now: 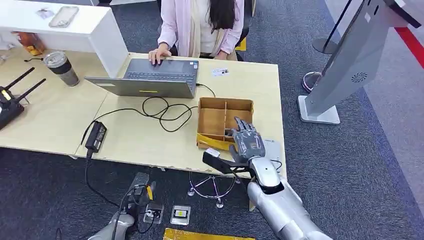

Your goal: Pass the card to the sensor for recognition and then transmit it.

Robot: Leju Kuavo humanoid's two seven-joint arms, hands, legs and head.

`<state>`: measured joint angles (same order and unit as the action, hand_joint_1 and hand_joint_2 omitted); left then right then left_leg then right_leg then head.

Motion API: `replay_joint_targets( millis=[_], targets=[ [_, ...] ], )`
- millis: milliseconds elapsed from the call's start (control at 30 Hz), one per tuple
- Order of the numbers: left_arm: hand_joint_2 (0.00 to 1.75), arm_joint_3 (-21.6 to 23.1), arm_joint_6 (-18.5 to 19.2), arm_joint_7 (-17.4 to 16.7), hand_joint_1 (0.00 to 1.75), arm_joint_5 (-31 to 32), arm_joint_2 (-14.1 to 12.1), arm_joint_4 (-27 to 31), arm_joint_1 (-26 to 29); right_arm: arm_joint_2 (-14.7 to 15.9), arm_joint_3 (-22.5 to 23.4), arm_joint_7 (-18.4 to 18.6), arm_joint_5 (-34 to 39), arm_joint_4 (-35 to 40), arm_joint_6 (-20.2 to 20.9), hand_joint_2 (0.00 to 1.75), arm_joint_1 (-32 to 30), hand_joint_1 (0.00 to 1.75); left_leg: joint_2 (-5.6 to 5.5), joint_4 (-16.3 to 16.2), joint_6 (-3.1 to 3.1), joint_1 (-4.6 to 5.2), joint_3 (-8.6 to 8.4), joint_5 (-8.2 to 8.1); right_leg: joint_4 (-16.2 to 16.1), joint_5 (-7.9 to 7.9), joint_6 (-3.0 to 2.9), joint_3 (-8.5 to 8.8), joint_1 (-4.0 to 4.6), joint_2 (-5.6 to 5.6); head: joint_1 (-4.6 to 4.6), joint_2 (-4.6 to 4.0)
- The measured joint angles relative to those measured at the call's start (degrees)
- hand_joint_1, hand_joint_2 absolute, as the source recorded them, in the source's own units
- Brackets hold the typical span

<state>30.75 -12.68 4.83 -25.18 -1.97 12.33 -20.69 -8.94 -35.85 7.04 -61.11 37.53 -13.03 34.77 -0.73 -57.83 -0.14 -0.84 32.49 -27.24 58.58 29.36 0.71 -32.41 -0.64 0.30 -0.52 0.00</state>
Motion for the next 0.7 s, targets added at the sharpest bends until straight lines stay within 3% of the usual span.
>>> replay_joint_targets(
  millis=[700],
  targets=[
    [0.0,0.0,-0.2,0.0,0.0,-0.9,0.0,0.0,0.3,0.0,0.0,-1.6,1.7,-0.7,-2.0,1.75,-1.2,1.75,0.0,0.0,0.0,0.0,-0.01,0.0,0.0,0.0,0.0,0.01,0.0,0.0,0.0,0.0]
  ],
)
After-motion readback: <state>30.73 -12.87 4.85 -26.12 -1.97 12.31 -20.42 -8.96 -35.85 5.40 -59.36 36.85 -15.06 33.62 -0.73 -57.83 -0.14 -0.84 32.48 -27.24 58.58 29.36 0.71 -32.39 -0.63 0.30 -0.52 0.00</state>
